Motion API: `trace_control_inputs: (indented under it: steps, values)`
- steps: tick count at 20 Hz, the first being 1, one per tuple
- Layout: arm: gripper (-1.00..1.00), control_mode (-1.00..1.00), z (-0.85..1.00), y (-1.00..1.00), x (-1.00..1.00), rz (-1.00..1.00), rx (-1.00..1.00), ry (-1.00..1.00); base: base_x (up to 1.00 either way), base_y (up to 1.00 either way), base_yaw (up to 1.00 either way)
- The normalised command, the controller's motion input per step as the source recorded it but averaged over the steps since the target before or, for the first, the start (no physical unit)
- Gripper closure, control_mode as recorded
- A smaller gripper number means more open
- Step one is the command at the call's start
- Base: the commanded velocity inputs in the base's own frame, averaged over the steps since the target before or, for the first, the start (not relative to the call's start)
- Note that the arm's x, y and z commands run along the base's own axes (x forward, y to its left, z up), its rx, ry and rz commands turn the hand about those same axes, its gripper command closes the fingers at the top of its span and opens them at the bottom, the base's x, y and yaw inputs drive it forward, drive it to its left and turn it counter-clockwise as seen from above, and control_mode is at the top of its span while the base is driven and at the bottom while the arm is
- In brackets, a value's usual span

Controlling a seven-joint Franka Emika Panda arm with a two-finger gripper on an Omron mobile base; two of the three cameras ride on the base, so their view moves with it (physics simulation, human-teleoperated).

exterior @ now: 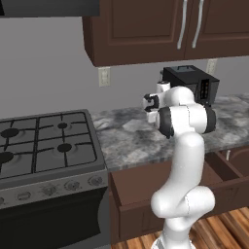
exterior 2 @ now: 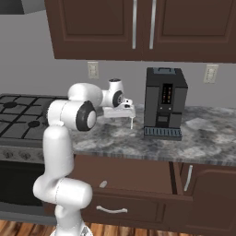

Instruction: Organize the utensils by type. Pick up the wooden spoons from the counter and place them in the open cabinet. Then pick up the metallic utensils from the counter and place them in the open drawer.

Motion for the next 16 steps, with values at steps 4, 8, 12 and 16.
trace_control_inputs:
  steps: [4, 8, 12, 16]
  values:
    - [-1.00, -1.00, -0.09, -0.23, 0.01, 0.00, 0.00, 0.00, 0.00, 0.00, 0.00]
    - [-1.00, -1.00, 0.00, -0.22, 0.15, 0.00, 0.00, 0.00, 0.00, 0.00, 0.00]
    - [-1.00, -1.00, -0.11, -0.05, 0.08, 0.00, 0.00, 0.00, 0.00, 0.00, 0.00]
    - [-1.00, -1.00, -0.25, 0.00, 0.13, 0.00, 0.00, 0.00, 0.00, 0.00, 0.00]
